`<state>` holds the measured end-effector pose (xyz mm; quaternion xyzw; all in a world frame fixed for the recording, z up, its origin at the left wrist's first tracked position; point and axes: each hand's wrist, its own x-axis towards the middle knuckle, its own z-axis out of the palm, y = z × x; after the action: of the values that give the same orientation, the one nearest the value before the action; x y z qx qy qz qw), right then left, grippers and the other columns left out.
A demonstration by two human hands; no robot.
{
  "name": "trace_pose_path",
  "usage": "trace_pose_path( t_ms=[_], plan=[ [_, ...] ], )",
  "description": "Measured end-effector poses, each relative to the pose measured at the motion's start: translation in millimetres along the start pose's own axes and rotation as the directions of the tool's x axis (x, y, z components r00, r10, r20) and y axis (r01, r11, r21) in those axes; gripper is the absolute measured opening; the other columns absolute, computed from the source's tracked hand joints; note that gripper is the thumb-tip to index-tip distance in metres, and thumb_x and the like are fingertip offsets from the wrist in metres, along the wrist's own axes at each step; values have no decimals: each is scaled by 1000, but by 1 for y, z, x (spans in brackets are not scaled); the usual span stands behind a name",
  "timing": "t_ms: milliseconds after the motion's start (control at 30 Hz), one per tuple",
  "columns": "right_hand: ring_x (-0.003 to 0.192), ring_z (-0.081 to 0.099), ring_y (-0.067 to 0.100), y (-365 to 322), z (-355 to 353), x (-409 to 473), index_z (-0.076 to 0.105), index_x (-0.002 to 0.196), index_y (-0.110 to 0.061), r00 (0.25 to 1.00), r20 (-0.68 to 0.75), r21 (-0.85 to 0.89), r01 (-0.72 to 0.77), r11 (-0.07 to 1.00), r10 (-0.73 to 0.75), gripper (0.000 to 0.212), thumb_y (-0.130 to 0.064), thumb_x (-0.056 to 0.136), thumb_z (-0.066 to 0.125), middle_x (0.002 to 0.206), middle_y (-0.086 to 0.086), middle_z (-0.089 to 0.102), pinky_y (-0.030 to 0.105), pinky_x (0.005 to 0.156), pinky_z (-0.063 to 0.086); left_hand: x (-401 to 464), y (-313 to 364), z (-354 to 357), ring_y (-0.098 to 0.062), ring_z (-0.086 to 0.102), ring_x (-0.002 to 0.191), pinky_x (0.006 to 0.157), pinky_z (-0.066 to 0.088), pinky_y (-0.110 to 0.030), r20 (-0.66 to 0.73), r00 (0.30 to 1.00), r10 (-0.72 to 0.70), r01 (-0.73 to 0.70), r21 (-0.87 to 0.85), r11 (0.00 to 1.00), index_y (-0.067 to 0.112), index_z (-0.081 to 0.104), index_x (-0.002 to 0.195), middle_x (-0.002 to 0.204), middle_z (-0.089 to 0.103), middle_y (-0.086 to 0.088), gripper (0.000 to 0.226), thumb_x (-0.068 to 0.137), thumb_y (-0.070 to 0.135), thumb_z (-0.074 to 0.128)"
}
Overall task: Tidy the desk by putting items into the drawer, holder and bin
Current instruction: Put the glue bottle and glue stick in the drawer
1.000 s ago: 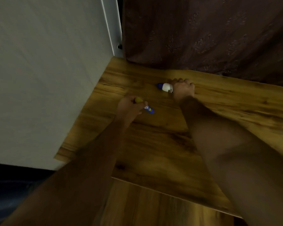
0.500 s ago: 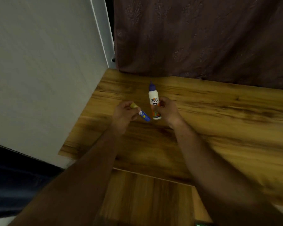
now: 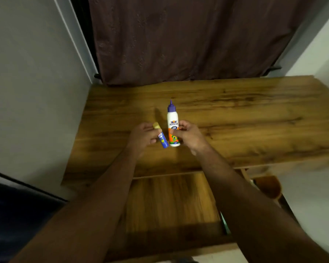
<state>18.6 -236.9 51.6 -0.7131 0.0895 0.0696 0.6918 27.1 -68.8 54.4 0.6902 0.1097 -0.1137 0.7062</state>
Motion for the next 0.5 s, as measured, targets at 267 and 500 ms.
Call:
trace_pose_path(
  t_ms=[267, 500],
  plan=[
    [67, 62, 14, 32, -37, -92, 61, 105, -7, 981, -159, -51, -120, 991, 111, 23, -6, 85, 70, 83, 5, 63, 30, 63, 53, -51, -42, 27, -6, 63, 72, 56, 50, -15, 230, 972, -48, 36, 54, 998, 16, 60, 99, 91, 67, 4, 21, 84, 6, 71],
    [68, 66, 15, 57, -76, -156, 60, 111, 1, 928, -296, -157, -280, 947, 225, 32, -4, 82, 73, 91, 14, 66, 23, 53, 55, -84, -95, 54, -7, 63, 69, 58, 54, -19, 373, 916, -145, 85, 172, 981, 7, 60, 111, 91, 64, 1, 32, 82, 3, 72]
  ],
)
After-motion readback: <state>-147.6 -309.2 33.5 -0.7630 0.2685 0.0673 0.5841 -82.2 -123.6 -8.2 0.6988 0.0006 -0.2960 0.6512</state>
